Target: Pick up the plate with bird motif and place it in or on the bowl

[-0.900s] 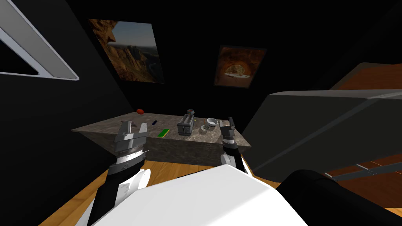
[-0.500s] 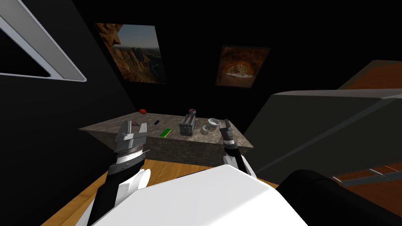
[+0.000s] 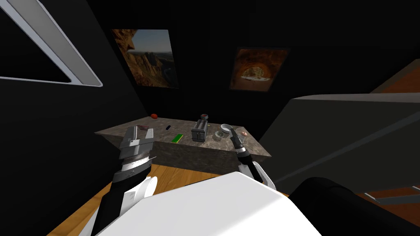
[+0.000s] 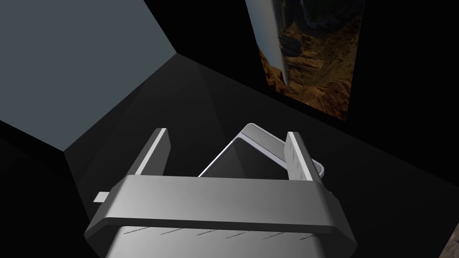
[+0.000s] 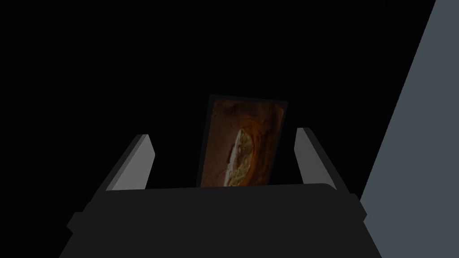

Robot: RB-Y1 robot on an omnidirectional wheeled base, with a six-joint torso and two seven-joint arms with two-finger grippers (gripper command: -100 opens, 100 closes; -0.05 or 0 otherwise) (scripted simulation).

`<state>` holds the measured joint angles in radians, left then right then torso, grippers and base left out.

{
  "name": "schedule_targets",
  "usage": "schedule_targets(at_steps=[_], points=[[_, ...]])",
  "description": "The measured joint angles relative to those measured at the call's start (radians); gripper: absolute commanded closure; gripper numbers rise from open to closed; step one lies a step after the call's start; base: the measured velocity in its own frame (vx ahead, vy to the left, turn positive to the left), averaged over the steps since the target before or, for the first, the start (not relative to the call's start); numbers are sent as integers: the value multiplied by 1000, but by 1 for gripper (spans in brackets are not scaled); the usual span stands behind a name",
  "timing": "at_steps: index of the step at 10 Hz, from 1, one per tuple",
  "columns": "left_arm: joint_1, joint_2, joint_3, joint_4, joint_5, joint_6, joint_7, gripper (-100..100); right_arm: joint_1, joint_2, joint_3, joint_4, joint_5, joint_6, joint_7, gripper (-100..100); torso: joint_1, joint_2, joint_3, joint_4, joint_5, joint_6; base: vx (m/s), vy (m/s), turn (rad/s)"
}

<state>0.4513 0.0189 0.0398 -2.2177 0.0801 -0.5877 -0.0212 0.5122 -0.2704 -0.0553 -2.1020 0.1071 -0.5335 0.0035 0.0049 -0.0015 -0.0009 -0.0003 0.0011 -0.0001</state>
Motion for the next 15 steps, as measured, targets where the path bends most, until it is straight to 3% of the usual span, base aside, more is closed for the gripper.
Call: schedule_targets(at_steps=[5,12,15], points=[[0,0,0,0,0,0,0,0,11,-138,-44,120,97,5,79,-100,-1,0,0,0,0,0,19,68,54],[0,0,0,0,0,0,0,0,45,-298,-89,224,212,24,174,-100,-1,1,0,0,0,0,17,58,51],[0,0,0,0,0,0,0,0,47,-366,-109,299,269,21,221,-100,-1,0,0,0,0,0,18,55,45]])
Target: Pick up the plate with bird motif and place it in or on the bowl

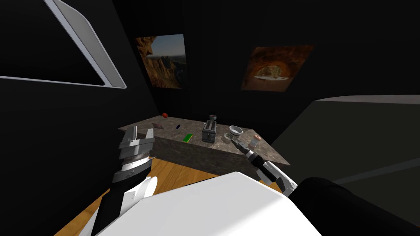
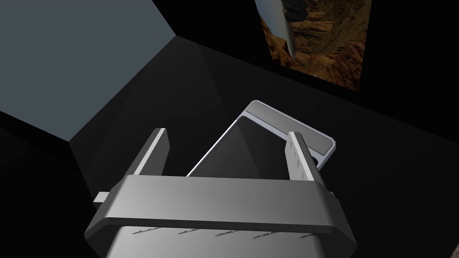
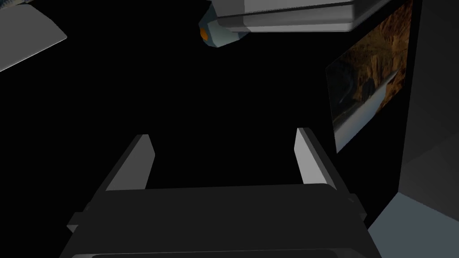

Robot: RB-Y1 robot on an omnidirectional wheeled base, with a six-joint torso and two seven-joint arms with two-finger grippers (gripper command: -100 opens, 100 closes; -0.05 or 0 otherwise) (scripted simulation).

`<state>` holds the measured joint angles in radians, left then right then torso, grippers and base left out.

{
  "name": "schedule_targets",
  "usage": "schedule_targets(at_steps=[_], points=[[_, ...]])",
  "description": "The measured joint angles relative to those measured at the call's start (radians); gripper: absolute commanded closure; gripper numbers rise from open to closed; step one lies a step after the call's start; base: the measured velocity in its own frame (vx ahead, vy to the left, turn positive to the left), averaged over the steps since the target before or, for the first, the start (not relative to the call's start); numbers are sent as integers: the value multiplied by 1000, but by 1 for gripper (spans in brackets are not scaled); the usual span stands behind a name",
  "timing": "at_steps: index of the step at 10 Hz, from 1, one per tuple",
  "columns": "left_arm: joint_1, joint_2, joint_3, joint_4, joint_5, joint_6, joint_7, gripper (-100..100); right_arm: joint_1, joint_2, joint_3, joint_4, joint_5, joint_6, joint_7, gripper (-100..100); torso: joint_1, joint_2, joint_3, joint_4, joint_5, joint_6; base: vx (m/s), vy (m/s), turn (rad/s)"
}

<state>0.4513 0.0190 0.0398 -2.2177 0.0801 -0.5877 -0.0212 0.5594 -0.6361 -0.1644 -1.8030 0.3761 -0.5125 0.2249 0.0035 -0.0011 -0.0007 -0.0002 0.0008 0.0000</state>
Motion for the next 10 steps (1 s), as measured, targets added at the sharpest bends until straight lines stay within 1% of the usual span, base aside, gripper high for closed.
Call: schedule_targets(at_steps=[2,3,4,7,8,9,10], points=[[0,0,0,0,0,0,0,0,7,-54,-16,27,31,9,22,-100,0,1,1,0,0,0,2,59,50],[0,0,0,0,0,0,0,0,6,-72,-20,43,43,11,33,-100,0,1,1,0,0,0,13,64,61],[0,0,0,0,0,0,0,0,-1,-97,-21,73,66,13,51,-100,0,1,0,0,0,0,18,52,33],[0,0,0,0,0,0,0,0,-1,-156,-32,123,110,21,90,-100,-1,1,0,0,0,0,14,53,57],[0,0,0,0,0,0,0,0,-4,-189,-33,139,130,31,101,-100,0,1,0,0,0,0,8,78,122],[0,0,0,0,0,0,0,0,-25,-220,-30,186,159,31,125,-100,1,1,0,0,0,0,3,96,124],[0,0,0,0,0,0,0,0,-21,-245,-34,214,189,35,155,-100,2,1,1,0,1,0,8,57,7]])
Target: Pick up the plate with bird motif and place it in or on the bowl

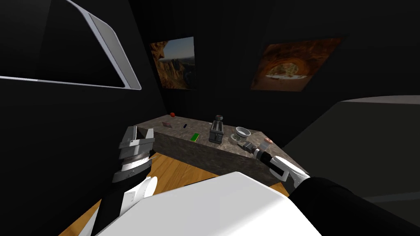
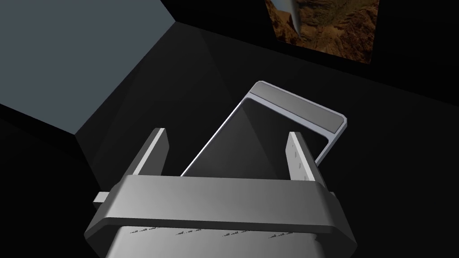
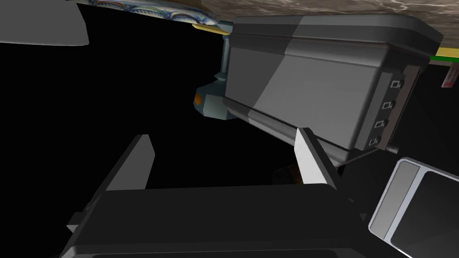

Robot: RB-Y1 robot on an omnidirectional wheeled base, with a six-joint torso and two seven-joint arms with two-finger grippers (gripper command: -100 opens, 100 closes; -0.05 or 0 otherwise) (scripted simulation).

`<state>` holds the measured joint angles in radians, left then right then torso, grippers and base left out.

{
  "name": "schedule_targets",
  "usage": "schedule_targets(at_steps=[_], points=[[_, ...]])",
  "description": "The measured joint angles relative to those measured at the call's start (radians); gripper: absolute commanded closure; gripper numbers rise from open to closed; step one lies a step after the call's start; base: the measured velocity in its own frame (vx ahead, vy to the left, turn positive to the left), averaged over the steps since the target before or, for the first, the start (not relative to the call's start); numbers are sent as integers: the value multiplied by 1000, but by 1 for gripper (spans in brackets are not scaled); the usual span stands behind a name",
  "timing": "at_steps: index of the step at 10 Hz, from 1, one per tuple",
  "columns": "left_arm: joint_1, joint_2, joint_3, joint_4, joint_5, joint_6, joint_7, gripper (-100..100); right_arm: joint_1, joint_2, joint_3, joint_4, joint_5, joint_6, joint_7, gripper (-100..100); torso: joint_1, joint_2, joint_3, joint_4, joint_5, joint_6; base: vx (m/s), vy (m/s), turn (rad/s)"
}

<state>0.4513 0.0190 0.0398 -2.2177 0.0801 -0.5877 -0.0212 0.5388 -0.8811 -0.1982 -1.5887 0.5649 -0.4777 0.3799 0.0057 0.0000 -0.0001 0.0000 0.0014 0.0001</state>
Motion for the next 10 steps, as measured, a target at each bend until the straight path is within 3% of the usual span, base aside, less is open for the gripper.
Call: schedule_targets(at_steps=[5,10], points=[[0,0,0,0,0,0,0,0,-49,-133,18,127,110,35,95,-100,-1,1,0,0,0,0,1,60,80],[0,0,0,0,0,0,0,0,-94,-186,48,208,173,57,157,-100,-4,1,1,0,-1,1,-6,33,54]])
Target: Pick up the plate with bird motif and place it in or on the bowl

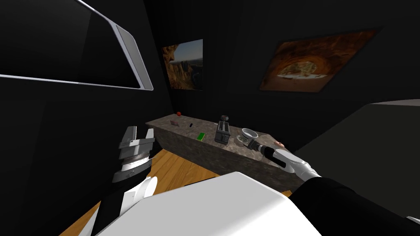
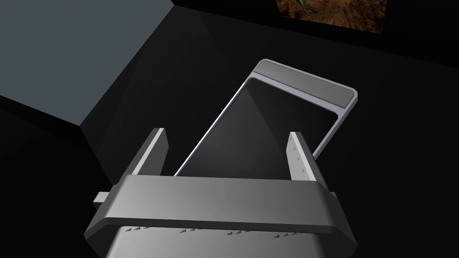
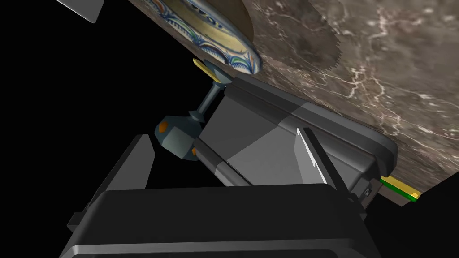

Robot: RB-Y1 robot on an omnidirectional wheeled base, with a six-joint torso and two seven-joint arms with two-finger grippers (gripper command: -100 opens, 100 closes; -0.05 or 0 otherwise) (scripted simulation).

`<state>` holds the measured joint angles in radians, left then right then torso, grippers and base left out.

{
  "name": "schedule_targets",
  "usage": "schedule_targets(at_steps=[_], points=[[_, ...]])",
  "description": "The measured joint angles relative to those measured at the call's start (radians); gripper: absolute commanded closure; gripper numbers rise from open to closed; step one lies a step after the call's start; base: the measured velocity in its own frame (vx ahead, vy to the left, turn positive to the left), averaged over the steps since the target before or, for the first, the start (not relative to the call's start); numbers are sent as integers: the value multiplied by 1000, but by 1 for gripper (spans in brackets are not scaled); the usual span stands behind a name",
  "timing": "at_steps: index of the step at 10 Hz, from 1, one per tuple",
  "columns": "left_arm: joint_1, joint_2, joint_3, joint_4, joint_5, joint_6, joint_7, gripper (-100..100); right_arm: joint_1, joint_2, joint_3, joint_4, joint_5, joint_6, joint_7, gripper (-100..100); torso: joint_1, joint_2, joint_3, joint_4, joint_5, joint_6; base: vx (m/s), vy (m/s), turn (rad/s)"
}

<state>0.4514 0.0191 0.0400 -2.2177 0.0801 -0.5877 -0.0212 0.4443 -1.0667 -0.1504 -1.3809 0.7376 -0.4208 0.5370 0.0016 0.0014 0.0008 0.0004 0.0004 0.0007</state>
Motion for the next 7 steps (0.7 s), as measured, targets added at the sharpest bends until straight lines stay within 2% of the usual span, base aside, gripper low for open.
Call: schedule_targets(at_steps=[4,6,7], points=[[0,0,0,0,0,0,0,0,-50,-40,36,83,57,11,63,-100,0,0,0,0,0,0,-13,37,70],[0,0,0,0,0,0,0,0,-96,-64,79,135,99,30,99,-100,1,1,0,0,0,0,-28,42,98],[0,0,0,0,0,0,0,0,-106,-72,86,161,115,32,123,-100,1,1,1,0,0,0,-22,38,79]])
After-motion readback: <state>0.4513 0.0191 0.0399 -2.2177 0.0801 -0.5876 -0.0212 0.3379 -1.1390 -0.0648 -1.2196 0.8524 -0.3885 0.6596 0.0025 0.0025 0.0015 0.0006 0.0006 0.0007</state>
